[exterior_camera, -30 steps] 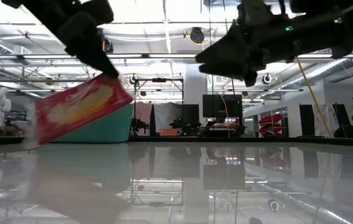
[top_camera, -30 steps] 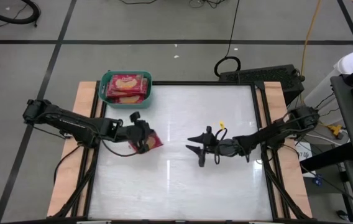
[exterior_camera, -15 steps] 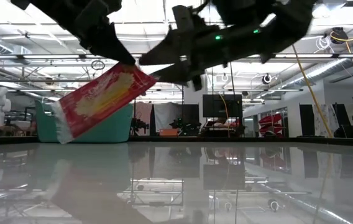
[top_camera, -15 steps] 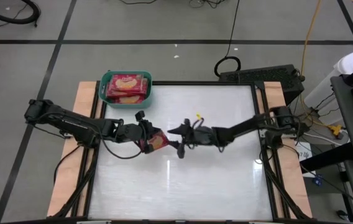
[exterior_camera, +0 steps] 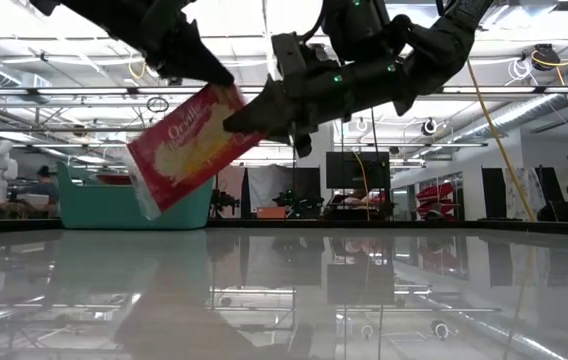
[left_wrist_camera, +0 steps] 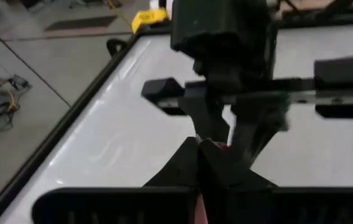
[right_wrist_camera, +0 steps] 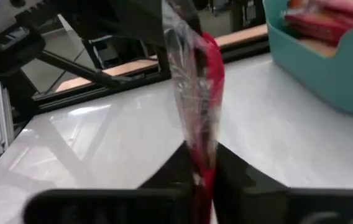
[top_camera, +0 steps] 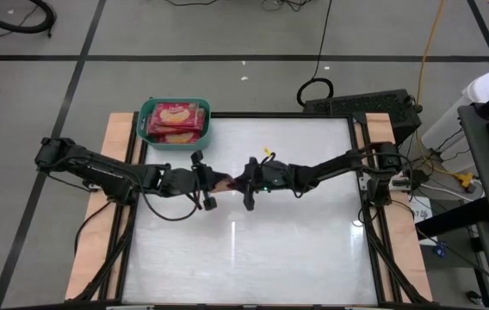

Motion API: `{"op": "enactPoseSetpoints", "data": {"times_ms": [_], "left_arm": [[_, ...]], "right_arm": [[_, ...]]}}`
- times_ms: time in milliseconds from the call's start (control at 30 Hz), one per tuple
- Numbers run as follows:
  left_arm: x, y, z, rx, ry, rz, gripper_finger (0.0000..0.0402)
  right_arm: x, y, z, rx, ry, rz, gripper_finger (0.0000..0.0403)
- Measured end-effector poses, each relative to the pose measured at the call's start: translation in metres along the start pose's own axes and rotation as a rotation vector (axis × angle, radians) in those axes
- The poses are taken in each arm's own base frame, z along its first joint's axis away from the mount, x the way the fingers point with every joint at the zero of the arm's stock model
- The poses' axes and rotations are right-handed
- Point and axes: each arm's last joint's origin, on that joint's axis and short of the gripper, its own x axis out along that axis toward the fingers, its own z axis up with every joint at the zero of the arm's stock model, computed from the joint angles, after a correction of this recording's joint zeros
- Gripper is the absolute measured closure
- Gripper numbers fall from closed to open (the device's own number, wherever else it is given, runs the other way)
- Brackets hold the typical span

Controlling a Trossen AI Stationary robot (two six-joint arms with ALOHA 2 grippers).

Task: Sort popcorn bags into baskets
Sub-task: Stack the red popcorn bag on the red popcorn bags in the green bin

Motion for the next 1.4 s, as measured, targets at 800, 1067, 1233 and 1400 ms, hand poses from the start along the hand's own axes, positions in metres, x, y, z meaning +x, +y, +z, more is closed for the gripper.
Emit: {"op": "enactPoseSetpoints", "data": {"times_ms": [800,1067,1233,1400], "left_arm": [[-0.072,0.009,-0.031,-0.257,-0.092,0.414,0.0214],[-0.075,0.041,-0.032,-0.393,-0.127,0.452,0.0239],[-0.08,0.066,-0.011,-0.366,-0.252,0.34,0.0226],[-0.081,0.086,0.003,-0.302,-0.377,0.259,0.0206]], "right_arm": [[-0.05,-0.062,0.065,-0.005,-0.439,-0.111,0.0392],[-0.064,-0.082,0.083,-0.016,-0.546,0.06,0.0393],[-0.066,-0.081,0.089,-0.067,-0.575,0.103,0.0393],[-0.064,-0.075,0.097,-0.089,-0.588,0.153,0.0393]]}}
